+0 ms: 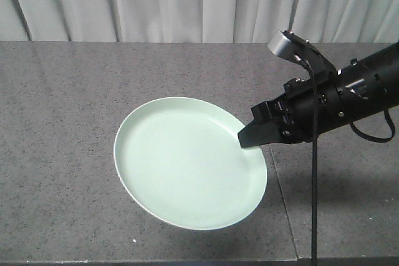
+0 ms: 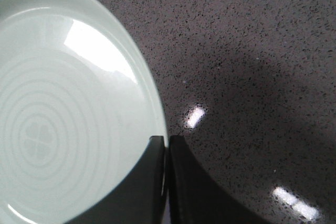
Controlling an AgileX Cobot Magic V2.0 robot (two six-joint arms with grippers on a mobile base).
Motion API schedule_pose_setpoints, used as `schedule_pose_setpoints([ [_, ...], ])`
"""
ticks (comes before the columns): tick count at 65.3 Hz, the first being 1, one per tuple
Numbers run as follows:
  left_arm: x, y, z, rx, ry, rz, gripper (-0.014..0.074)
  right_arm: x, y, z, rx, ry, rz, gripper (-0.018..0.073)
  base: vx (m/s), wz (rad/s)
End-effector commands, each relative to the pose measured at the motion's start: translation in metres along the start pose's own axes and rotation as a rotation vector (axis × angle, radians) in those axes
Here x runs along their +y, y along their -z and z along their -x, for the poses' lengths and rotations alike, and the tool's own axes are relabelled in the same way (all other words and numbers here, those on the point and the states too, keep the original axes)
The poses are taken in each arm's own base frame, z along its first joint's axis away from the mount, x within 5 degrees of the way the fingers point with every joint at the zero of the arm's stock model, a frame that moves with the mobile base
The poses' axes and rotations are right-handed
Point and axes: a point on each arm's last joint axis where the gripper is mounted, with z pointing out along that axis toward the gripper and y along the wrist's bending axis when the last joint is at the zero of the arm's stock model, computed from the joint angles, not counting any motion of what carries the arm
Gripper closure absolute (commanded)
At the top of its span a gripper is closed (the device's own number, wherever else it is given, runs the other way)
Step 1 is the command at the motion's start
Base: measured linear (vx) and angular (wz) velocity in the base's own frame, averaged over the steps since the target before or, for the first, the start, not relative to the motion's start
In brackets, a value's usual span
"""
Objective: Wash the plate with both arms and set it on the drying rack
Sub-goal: 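Hold the plate in the right gripper while the base turns away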
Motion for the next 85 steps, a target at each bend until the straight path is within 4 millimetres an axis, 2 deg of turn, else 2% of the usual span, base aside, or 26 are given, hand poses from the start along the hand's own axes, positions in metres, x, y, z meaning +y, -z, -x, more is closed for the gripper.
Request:
schedule_pose_setpoints([
  [1, -0.0004, 0.0023, 0.0165, -0.115, 0.014, -0.008, 0.0603, 0.0152, 0.0153, 0.0065, -0.085, 0.023, 0.035, 0.0568, 0.00, 0.00],
  [46, -0.0004, 0.0023, 0.0165, -0.115, 0.014, -0.008, 0.0603, 0.0152, 0.0153, 0.0065, -0.085, 0.023, 0.035, 0.0568, 0.00, 0.02],
  [85, -0.0004, 0.0023, 0.0165, -0.115, 0.014, -0.008, 0.0603, 0.0153, 0.0152, 0.0065, -0.084, 0.023, 0.036, 0.0568, -0.05, 0.23],
])
